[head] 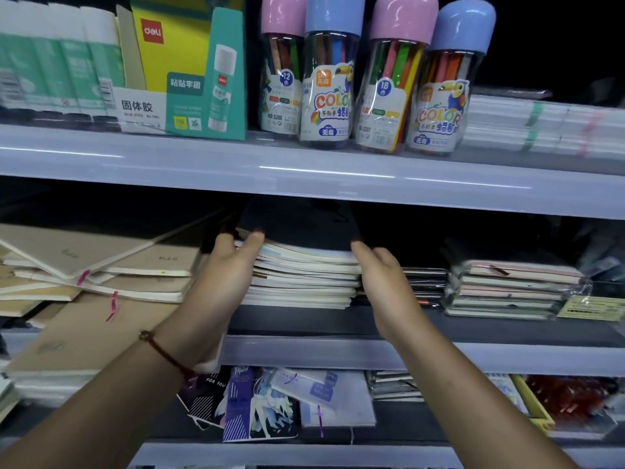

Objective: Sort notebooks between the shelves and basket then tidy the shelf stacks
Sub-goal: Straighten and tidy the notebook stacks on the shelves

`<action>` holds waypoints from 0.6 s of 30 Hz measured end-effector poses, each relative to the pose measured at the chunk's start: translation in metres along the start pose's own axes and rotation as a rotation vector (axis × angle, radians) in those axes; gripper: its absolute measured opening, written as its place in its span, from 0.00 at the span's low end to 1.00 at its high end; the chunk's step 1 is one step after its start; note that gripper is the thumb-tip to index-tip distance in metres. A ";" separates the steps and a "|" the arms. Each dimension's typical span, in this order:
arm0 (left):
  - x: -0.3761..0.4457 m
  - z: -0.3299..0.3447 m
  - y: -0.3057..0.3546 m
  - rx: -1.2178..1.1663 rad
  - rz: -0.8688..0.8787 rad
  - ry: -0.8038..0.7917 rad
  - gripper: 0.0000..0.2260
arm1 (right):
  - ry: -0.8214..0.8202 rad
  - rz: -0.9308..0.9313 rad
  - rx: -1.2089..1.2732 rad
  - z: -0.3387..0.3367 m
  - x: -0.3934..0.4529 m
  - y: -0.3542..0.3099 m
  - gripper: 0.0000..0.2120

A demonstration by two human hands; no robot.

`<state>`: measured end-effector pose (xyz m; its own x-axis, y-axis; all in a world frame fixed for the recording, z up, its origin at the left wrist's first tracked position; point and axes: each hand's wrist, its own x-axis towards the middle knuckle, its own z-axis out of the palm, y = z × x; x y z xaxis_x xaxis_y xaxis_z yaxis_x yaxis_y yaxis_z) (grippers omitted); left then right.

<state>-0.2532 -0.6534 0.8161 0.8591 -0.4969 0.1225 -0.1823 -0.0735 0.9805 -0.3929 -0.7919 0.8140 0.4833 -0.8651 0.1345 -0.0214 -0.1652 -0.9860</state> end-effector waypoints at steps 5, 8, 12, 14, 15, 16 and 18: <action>-0.008 -0.012 -0.001 0.652 0.353 0.049 0.15 | -0.085 -0.282 -0.376 -0.020 0.006 0.018 0.21; -0.002 -0.014 0.000 0.764 0.380 0.130 0.17 | -0.055 -0.308 -0.461 -0.021 0.004 0.020 0.22; 0.008 -0.012 -0.004 0.734 0.363 0.161 0.19 | -0.030 -0.281 -0.419 -0.020 0.005 0.023 0.17; 0.010 -0.010 -0.005 0.737 0.357 0.170 0.19 | -0.031 -0.283 -0.374 -0.019 0.007 0.025 0.15; 0.012 -0.009 -0.006 0.737 0.355 0.172 0.19 | -0.022 -0.293 -0.363 -0.018 0.009 0.027 0.16; 0.013 -0.009 -0.007 0.736 0.347 0.167 0.19 | -0.010 -0.301 -0.358 -0.018 0.011 0.029 0.16; 0.014 -0.009 -0.008 0.721 0.334 0.144 0.20 | -0.009 -0.309 -0.342 -0.017 0.011 0.031 0.16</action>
<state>-0.2355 -0.6521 0.8113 0.7489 -0.4787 0.4583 -0.6618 -0.5047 0.5543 -0.4031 -0.8147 0.7868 0.5203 -0.7467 0.4145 -0.1622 -0.5629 -0.8105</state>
